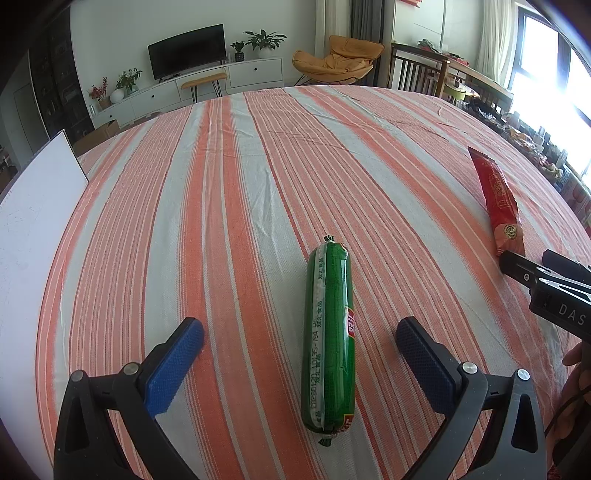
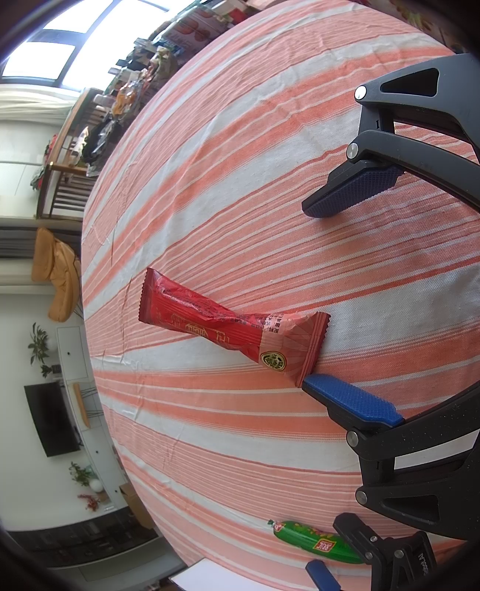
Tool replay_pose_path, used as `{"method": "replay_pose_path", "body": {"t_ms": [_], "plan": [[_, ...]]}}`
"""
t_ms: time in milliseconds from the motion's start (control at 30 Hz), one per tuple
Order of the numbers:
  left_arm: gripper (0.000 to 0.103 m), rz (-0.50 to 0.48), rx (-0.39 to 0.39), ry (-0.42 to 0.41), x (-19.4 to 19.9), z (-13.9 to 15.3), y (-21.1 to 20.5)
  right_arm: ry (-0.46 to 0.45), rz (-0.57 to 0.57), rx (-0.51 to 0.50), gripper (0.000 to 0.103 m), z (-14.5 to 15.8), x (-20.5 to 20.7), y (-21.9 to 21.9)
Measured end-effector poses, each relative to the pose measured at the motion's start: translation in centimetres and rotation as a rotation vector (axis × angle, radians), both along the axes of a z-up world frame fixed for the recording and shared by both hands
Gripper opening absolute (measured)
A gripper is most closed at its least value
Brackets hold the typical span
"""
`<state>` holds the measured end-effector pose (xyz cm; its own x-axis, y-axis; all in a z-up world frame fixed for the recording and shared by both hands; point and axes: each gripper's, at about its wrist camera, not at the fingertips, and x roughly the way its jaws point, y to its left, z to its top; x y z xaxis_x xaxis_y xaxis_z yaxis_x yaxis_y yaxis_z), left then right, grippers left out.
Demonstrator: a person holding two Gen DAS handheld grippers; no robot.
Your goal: Organize snacks
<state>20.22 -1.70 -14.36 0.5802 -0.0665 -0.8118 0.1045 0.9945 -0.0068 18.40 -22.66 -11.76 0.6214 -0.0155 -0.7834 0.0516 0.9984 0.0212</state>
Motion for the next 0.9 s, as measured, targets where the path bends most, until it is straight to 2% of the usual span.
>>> {"method": "replay_pose_path", "body": {"t_ms": [133, 167, 233, 333, 433, 467, 533, 567, 600, 633, 667, 700, 767, 900], "plan": [[0.103, -0.117, 0.002, 0.127, 1.0, 0.6, 0.4, 0.006, 0.037, 0.030, 0.090, 0.0, -0.3, -0.3], [0.103, -0.120, -0.018, 0.144, 1.0, 0.8, 1.0, 0.023, 0.085, 0.073, 0.090, 0.3, -0.4, -0.8], [0.103, -0.091, -0.078, 0.151, 0.5, 1.1, 2.4, 0.050, 0.114, 0.248, 0.088, 1.1, -0.5, -3.1], [0.101, -0.076, -0.106, 0.152, 0.2, 1.3, 2.9, 0.100, -0.025, 0.402, 0.088, 2.4, 0.7, -6.8], [0.090, -0.102, -0.051, 0.156, 0.6, 1.4, 1.3, 0.212, -0.069, 0.453, 0.088, 2.8, 3.4, -7.0], [0.081, -0.119, -0.023, 0.155, 0.7, 1.5, 0.4, 0.226, -0.050, 0.446, 0.087, 2.9, 4.2, -6.1], [0.072, -0.150, 0.054, 0.130, 0.5, 1.5, -1.1, 0.227, -0.011, 0.362, 0.086, 3.1, 5.8, -3.8], [0.057, -0.166, 0.064, 0.116, 0.4, 1.7, -1.5, 0.245, 0.000, 0.306, 0.086, 2.8, 6.5, -2.6], [0.023, -0.179, 0.048, 0.112, 0.3, 2.0, -1.7, 0.280, 0.011, 0.256, 0.079, 2.1, 7.1, -1.5], [0.023, -0.171, 0.041, 0.117, 0.2, 2.1, -1.7, 0.310, 0.016, 0.216, 0.060, 1.5, 7.2, -0.7], [0.022, -0.161, 0.036, 0.120, 0.1, 2.2, -1.4, 0.318, 0.020, 0.190, 0.027, 1.2, 7.1, -0.2], [0.022, -0.155, 0.000, 0.118, -0.2, 2.3, -0.8, 0.303, 0.024, 0.174, 0.026, 1.5, 6.7, 0.3], [0.022, -0.135, -0.140, 0.124, -1.1, 2.8, 1.0, 0.308, 0.043, 0.190, 0.025, 1.8, 5.5, 0.3], [0.022, -0.079, -0.408, 0.116, -4.7, 5.2, 4.8, 0.259, 0.082, 0.248, 0.025, 4.6, 1.7, -0.7]]}}
